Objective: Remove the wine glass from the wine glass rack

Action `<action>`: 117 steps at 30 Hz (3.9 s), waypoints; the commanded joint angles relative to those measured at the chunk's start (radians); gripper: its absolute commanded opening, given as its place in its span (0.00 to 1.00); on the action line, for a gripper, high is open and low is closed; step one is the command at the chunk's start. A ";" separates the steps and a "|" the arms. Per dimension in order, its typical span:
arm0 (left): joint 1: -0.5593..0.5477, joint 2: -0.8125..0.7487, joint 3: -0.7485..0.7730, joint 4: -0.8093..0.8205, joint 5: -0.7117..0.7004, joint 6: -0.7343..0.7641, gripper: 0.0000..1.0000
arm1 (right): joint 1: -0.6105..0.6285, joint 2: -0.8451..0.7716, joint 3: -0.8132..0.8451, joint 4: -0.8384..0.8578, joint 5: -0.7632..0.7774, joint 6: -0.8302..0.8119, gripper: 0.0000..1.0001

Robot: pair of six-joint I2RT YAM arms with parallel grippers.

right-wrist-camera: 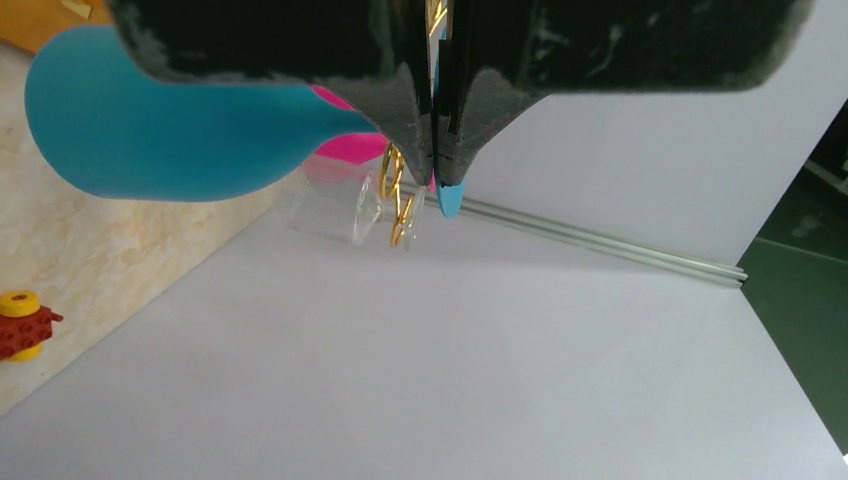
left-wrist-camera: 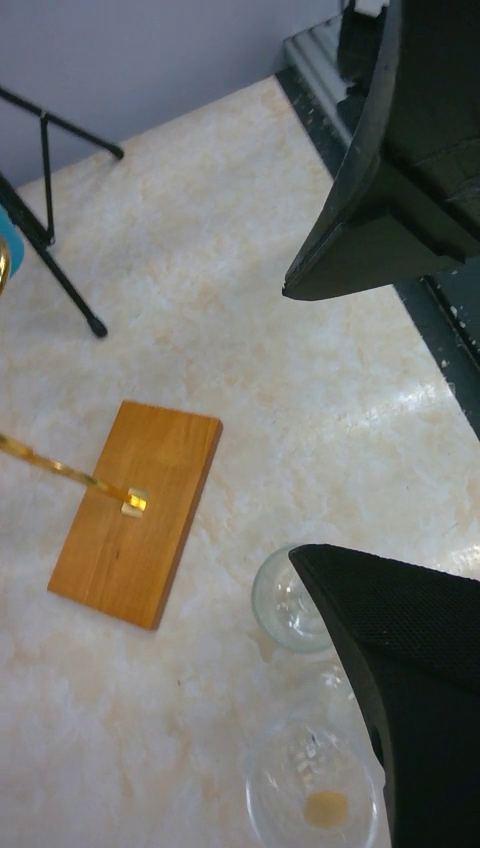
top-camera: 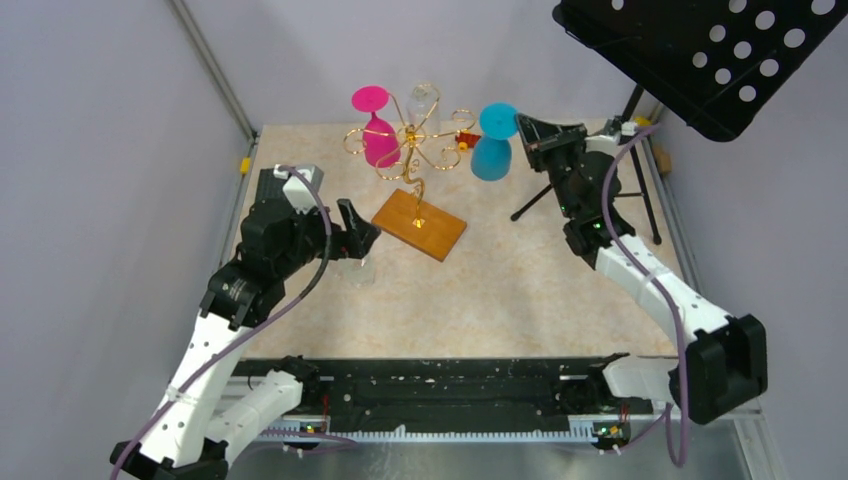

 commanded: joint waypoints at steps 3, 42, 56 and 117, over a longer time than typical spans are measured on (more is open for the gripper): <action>0.000 -0.007 -0.016 0.120 0.339 0.013 0.95 | 0.007 -0.222 -0.101 -0.191 -0.061 -0.004 0.00; -0.202 0.112 -0.327 0.615 0.502 -0.614 0.56 | 0.235 -0.220 -0.404 0.130 -0.738 -0.111 0.00; -0.205 0.129 -0.306 0.621 0.558 -0.611 0.00 | 0.237 -0.180 -0.417 0.183 -0.748 -0.056 0.13; -0.200 0.148 -0.137 1.557 0.609 -1.283 0.15 | 0.219 -0.344 -0.463 1.112 -0.753 0.157 0.00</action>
